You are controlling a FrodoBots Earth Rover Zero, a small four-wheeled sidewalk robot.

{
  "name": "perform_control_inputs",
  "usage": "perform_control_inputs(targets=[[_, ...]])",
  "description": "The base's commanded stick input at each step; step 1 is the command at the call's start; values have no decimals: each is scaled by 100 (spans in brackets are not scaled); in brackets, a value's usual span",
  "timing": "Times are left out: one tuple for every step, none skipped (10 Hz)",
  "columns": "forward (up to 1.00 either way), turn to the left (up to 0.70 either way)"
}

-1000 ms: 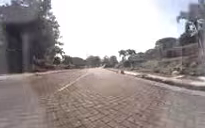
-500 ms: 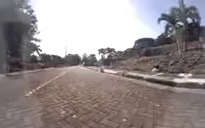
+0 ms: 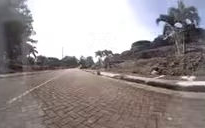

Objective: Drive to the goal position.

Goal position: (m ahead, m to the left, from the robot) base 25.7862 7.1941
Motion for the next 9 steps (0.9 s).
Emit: perform_control_inputs(targets=[[70, 0], [70, 0], [70, 0], [70, 0], [70, 7], [70, 27], [70, 27], [70, 27], [70, 2]])
